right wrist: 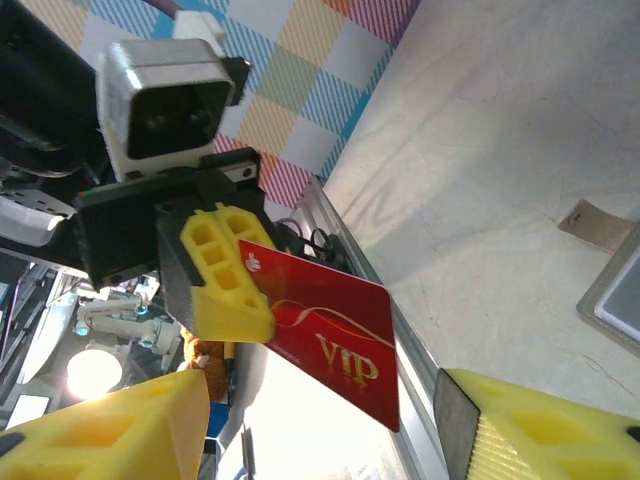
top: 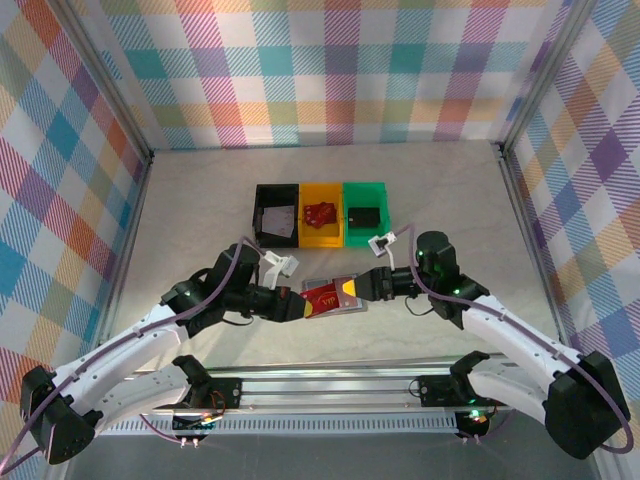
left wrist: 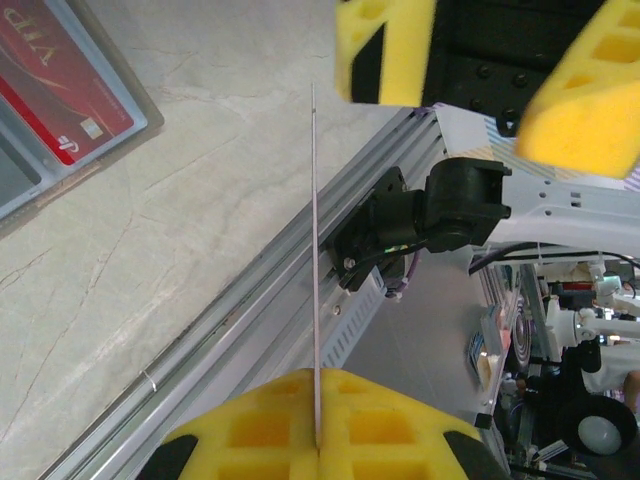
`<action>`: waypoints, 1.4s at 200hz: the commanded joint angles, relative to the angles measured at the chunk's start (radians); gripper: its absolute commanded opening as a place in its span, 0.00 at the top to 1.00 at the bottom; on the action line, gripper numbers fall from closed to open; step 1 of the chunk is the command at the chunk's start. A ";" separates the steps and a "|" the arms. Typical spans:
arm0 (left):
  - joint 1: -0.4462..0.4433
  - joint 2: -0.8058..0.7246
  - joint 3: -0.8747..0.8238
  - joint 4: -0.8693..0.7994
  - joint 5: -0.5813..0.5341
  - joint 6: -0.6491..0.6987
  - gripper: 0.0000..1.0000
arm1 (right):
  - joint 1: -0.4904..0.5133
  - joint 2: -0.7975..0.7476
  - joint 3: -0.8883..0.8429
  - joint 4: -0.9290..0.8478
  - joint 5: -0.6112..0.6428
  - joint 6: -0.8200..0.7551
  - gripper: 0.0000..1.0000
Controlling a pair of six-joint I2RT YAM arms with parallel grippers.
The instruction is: Take the credit cards out of the card holder
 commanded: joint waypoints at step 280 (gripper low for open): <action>0.008 -0.013 -0.004 0.136 0.119 -0.005 0.51 | 0.108 -0.006 0.014 0.056 0.041 -0.080 1.00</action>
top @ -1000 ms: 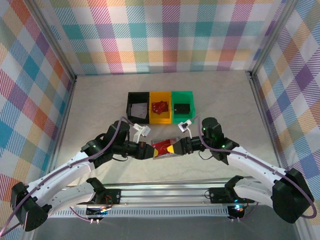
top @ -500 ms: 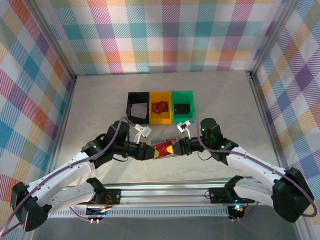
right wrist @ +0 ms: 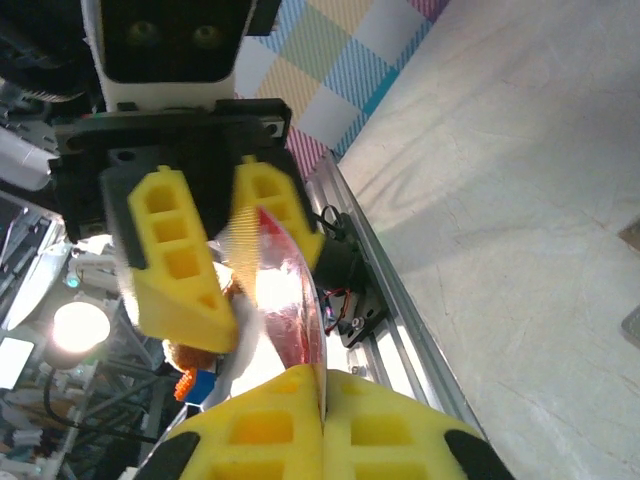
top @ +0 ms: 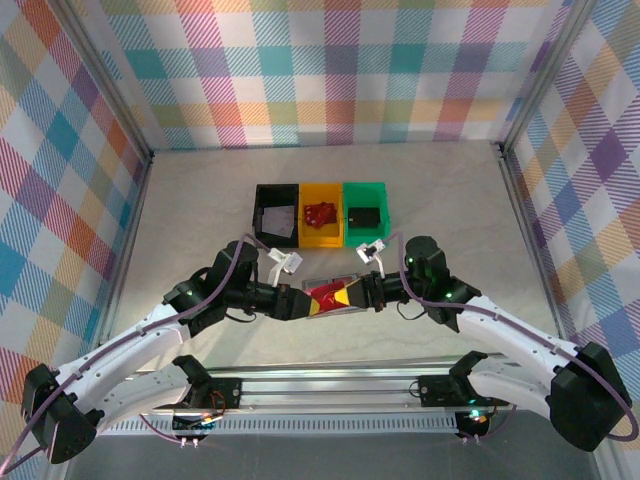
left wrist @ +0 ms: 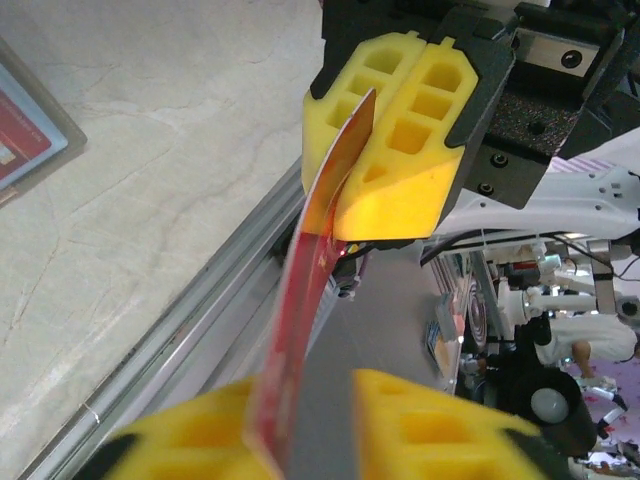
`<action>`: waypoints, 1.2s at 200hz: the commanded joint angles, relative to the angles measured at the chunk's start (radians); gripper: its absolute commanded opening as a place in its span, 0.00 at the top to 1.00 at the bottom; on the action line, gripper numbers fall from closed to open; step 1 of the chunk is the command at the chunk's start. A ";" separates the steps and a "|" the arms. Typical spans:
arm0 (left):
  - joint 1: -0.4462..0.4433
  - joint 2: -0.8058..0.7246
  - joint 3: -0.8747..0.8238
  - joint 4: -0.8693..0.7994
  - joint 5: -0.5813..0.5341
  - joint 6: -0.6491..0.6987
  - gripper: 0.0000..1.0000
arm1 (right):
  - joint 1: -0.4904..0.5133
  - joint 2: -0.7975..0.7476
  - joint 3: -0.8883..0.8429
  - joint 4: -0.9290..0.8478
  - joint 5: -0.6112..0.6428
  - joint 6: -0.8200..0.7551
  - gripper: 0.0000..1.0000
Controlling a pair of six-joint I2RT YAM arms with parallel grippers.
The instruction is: Take the credit cards out of the card holder
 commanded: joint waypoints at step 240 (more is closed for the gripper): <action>0.109 -0.119 0.204 -0.457 -1.098 0.297 0.00 | -0.152 0.794 0.939 -0.728 0.501 -0.139 1.00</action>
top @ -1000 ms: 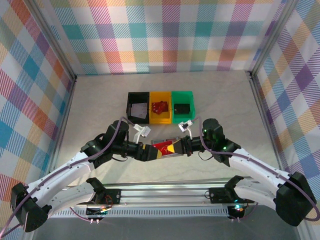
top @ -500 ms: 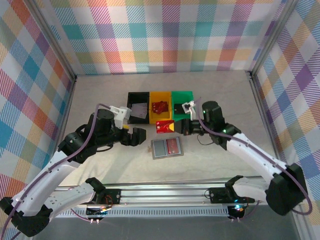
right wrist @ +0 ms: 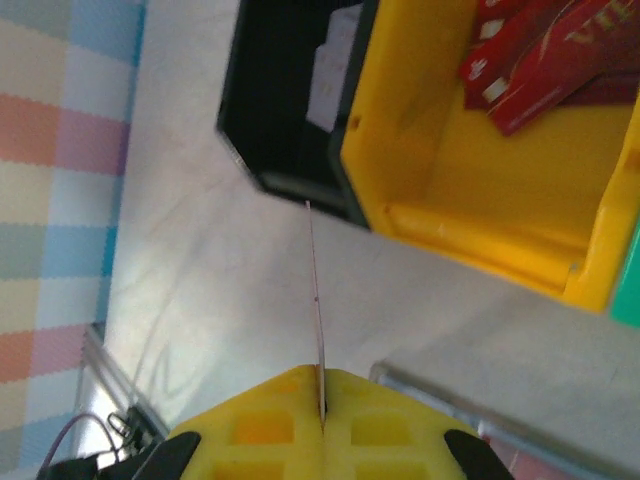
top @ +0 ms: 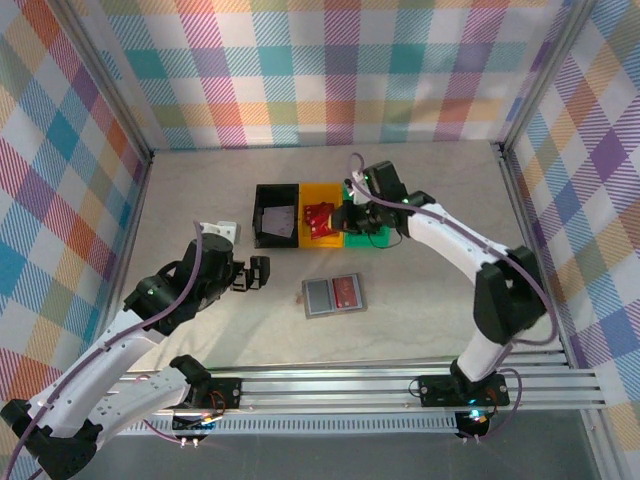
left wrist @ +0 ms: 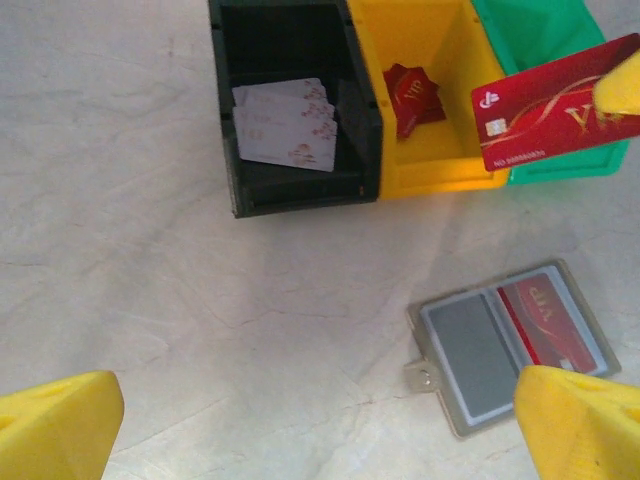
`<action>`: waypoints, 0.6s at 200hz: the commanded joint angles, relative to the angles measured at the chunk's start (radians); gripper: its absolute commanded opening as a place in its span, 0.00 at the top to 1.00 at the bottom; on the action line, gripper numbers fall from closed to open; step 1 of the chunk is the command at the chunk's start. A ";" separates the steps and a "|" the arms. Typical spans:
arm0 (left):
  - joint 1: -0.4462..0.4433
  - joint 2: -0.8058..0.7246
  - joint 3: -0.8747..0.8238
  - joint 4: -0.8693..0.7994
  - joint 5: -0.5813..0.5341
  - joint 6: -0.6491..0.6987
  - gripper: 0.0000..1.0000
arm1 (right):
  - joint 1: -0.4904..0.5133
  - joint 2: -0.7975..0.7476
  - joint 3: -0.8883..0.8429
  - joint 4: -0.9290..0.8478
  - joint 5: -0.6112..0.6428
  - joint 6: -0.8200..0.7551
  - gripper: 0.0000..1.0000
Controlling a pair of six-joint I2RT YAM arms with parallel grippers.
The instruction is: Take the credit cards out of the card holder
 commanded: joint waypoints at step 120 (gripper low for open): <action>0.011 0.007 -0.016 0.016 -0.042 0.014 0.00 | -0.031 0.506 0.587 -0.266 0.074 0.063 1.00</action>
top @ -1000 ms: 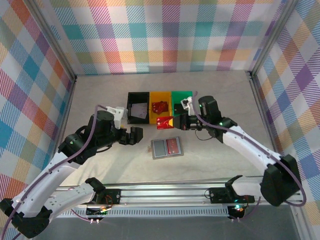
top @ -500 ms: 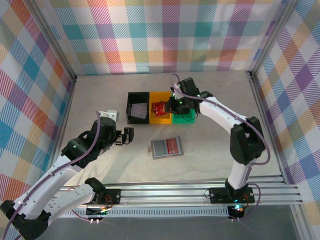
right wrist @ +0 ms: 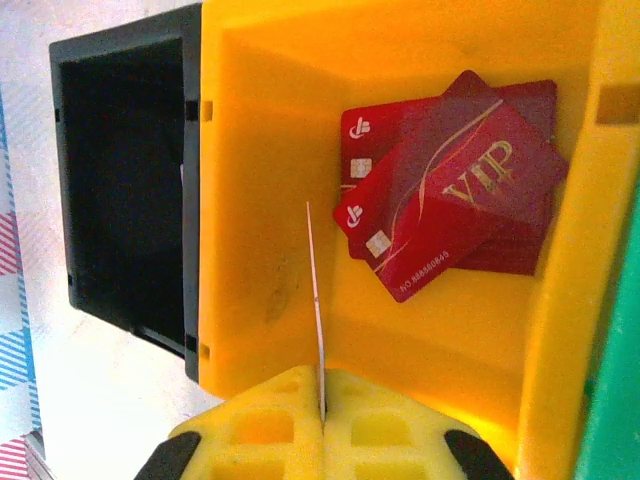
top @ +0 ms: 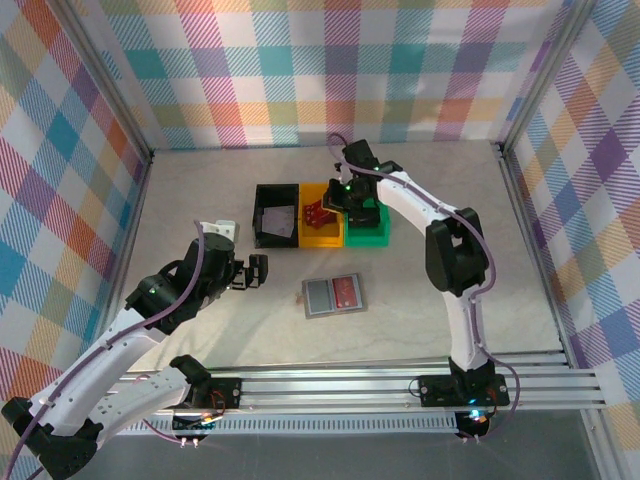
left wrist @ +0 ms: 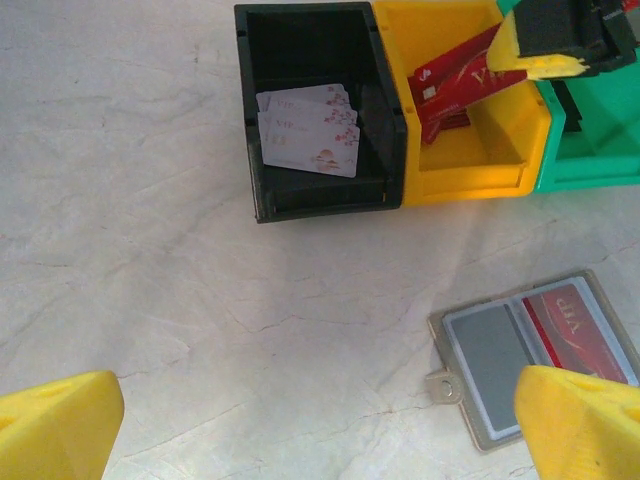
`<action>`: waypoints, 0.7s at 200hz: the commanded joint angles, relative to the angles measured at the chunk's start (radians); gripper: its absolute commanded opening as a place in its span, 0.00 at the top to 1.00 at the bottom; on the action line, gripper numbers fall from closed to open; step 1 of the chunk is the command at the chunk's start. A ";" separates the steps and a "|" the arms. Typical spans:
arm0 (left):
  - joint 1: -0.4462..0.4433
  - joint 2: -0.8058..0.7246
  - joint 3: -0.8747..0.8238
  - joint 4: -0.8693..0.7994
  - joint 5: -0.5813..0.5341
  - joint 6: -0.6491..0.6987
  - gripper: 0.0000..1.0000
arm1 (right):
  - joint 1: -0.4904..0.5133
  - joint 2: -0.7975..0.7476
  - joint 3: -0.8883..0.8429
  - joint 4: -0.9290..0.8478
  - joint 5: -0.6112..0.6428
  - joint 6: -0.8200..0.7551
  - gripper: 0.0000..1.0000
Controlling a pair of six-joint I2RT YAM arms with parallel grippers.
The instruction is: Take the credit cards out of the card holder
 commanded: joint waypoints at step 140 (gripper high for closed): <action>0.011 0.003 -0.014 0.022 0.019 0.025 0.00 | 0.032 0.229 0.322 -0.164 0.012 0.041 1.00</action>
